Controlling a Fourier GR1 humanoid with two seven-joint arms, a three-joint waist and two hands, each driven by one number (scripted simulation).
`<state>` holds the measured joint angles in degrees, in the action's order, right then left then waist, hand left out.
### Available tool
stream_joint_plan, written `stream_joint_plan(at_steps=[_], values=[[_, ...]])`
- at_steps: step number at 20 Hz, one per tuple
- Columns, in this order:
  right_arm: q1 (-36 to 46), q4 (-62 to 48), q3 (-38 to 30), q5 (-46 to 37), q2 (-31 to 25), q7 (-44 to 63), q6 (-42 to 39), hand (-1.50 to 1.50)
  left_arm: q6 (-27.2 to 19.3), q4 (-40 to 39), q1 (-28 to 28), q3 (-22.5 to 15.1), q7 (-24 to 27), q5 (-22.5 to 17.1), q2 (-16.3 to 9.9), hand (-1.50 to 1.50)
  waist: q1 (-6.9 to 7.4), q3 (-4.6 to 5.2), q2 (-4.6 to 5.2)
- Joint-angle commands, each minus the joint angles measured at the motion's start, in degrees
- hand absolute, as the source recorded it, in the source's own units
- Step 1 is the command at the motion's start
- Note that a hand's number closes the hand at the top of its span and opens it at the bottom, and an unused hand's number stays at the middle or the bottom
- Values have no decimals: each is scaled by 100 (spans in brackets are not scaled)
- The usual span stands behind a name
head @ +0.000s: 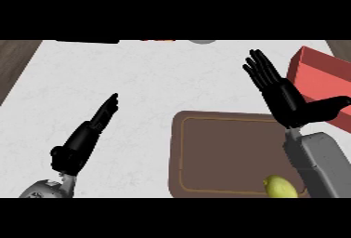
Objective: Pick the lemon from the tray and place it in the cardboard box
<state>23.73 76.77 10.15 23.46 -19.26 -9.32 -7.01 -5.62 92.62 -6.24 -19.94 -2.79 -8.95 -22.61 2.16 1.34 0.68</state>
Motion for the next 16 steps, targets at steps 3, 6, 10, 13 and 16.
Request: stream_joint_plan(at_steps=[3, 6, 10, 13, 16], values=[[-1772, 384, 10, 428, -31, -671, -783, -150, -229, 301, 255, 41, 41, 213, 56, 0, -335, -145, -110], [-2956, 431, 31, 777, -139, -1220, -1532, -150, -287, -184, -411, 288, 50, 337, 53, 0, -687, -152, -94], [-2913, 325, -235, -1556, -843, -2339, 117, -150, -116, -127, -155, 311, -34, 95, -23, 0, -792, -138, -135], [-3513, 453, -226, -2401, -924, -3457, 802, -150, -176, 64, -35, 152, -57, 185, 64, 0, -653, -145, -163], [-4149, 415, -532, -2729, -1157, -4675, 1181, -150, -88, -386, -181, 282, 171, 152, 109, 0, -672, -139, -107]])
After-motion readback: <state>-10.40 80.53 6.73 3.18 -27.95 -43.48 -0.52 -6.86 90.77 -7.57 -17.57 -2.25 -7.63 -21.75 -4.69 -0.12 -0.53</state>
